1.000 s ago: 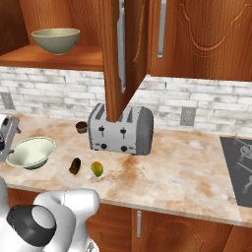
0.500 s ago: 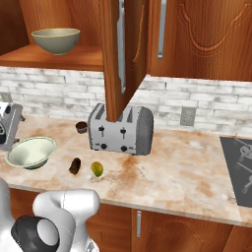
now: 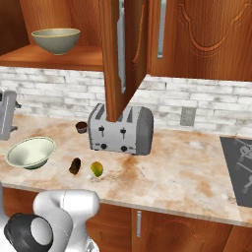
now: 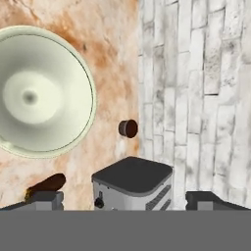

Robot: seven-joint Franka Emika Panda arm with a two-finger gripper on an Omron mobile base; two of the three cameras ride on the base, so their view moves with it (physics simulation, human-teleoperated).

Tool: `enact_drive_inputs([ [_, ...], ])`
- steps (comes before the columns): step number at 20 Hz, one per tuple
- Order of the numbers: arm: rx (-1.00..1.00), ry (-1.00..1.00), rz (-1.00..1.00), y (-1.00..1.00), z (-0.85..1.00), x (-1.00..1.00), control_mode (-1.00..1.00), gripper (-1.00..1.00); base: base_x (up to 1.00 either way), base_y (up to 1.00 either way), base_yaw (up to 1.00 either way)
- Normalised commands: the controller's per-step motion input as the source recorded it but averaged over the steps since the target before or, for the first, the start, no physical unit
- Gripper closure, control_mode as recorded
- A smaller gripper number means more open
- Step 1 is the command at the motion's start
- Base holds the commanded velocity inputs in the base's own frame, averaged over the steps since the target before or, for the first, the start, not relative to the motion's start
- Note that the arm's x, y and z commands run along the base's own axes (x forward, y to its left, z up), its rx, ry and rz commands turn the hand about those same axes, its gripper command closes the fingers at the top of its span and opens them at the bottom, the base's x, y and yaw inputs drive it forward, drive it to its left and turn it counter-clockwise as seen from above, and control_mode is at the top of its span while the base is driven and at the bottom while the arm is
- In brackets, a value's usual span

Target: Pick both bowls and place them on the counter. Then place the mango in one bowl and place the sweet potato in the other bowl.

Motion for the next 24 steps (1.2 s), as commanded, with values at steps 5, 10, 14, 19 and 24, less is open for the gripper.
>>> enact_drive_inputs([
  [5,-0.04,-0.07,0.00,-0.04,0.65,0.00,-1.00,-1.00,0.00,0.00,0.00],
  [10,-0.03,-0.05,0.00,-0.08,0.57,0.07,-1.00,-1.00,0.00,0.00,0.00],
  [14,-0.01,0.00,-0.03,-0.06,0.63,0.28,-1.00,-1.00,0.00,0.00,0.00],
  [19,-0.02,0.00,-0.04,-0.05,0.72,0.33,-1.00,-1.00,0.00,0.00,0.00],
  [24,-0.02,0.00,-0.04,0.00,0.64,0.43,-1.00,-1.00,0.00,0.00,0.00],
])
